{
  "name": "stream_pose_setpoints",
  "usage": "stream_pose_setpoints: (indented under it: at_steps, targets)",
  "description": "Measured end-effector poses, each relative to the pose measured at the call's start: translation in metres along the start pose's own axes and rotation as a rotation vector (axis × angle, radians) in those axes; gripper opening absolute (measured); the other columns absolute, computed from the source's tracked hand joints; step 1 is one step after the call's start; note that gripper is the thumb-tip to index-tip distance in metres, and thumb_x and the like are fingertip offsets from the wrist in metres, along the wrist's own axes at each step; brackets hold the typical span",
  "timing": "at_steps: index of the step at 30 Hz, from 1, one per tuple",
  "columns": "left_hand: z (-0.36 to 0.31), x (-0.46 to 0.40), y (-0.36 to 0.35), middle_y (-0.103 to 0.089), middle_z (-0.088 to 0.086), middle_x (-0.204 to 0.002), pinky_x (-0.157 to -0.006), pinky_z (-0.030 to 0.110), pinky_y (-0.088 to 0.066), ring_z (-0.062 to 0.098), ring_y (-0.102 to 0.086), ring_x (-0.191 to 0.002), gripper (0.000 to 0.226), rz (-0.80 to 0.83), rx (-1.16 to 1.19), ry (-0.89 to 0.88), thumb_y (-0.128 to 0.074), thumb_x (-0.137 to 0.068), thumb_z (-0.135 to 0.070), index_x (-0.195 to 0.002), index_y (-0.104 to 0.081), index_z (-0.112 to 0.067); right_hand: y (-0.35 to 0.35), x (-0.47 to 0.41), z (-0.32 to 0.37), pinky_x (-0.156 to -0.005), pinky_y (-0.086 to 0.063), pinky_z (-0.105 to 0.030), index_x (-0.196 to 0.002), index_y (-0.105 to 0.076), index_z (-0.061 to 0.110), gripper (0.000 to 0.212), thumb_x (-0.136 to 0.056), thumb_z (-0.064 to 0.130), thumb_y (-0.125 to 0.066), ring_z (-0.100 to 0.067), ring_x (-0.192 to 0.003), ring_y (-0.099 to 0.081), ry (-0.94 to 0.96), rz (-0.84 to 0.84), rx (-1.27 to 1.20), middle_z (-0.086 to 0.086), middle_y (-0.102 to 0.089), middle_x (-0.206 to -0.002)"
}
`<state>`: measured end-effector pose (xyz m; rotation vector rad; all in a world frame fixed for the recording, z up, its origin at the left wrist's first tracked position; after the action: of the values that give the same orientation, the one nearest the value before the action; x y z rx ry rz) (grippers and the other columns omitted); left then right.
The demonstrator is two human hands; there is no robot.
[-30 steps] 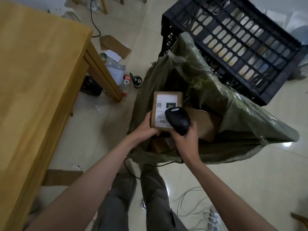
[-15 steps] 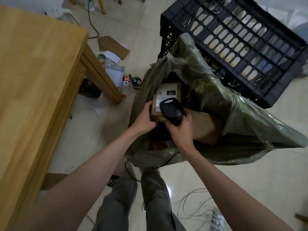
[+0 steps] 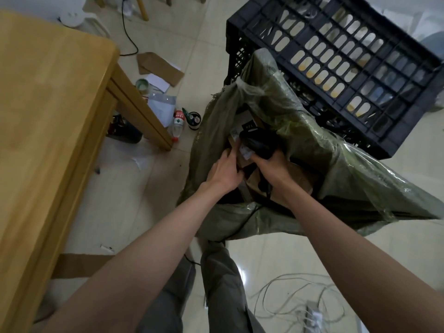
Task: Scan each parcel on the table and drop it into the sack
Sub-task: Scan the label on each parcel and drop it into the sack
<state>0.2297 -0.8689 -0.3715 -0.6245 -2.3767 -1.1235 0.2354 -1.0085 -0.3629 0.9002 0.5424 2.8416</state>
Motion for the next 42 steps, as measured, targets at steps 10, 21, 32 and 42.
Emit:
stream_pose_setpoints:
  at_steps: [10, 21, 32, 42]
  targets:
    - [-0.008, 0.014, 0.03, -0.037, 0.013, -0.151, -0.109, 0.045, -0.04, 0.034, -0.043, -0.135, 0.096, 0.173, -0.145, 0.015, -0.065, -0.09, -0.021, -0.158, 0.001, -0.032, 0.019, 0.067, 0.012, -0.085, -0.053, -0.034, -0.089, -0.066, 0.027, 0.013, -0.088, 0.015, -0.072, -0.02, -0.1, -0.067, -0.096, -0.046, -0.055, 0.006, -0.068, -0.088]
    - [0.028, 0.115, 0.123, -0.04, 0.009, -0.152, -0.099, 0.033, -0.041, 0.028, -0.043, -0.136, 0.082, 0.099, -0.144, 0.037, -0.071, -0.089, -0.027, -0.156, -0.024, -0.024, -0.019, 0.148, 0.074, -0.066, -0.057, -0.03, -0.107, -0.067, 0.013, 0.015, -0.092, 0.011, -0.068, -0.023, -0.087, -0.069, -0.172, 0.061, -0.199, -0.009, -0.07, -0.096]
    - [0.163, 0.287, 0.291, -0.045, 0.009, -0.149, -0.107, 0.032, -0.037, 0.025, -0.044, -0.135, 0.076, -0.19, -0.185, 0.25, -0.071, -0.086, -0.034, -0.151, -0.035, -0.019, -0.189, 0.218, 0.212, -0.082, -0.059, -0.052, -0.104, -0.068, 0.007, 0.021, -0.085, 0.014, -0.071, -0.031, -0.079, -0.069, -0.04, 0.396, 0.014, -0.013, -0.069, -0.082]
    - [0.294, 0.408, 0.387, -0.032, 0.001, -0.156, -0.106, 0.04, -0.043, 0.022, -0.04, -0.138, 0.072, -0.302, -0.112, 0.427, -0.065, -0.092, -0.042, -0.153, -0.029, -0.027, -0.353, 0.303, 0.331, -0.076, -0.064, -0.045, -0.105, -0.068, 0.001, 0.018, -0.091, 0.012, -0.07, -0.031, -0.094, -0.07, 0.175, 0.659, 0.134, -0.015, -0.067, -0.097]
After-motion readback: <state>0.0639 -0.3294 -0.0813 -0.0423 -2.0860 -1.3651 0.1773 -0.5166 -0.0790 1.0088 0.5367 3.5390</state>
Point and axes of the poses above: each hand's wrist, its own x-axis away from the middle knuckle, its own y-axis out of the back of the hand, z = x × y, the point moved 9 cm from there along -x, towards the middle knuckle
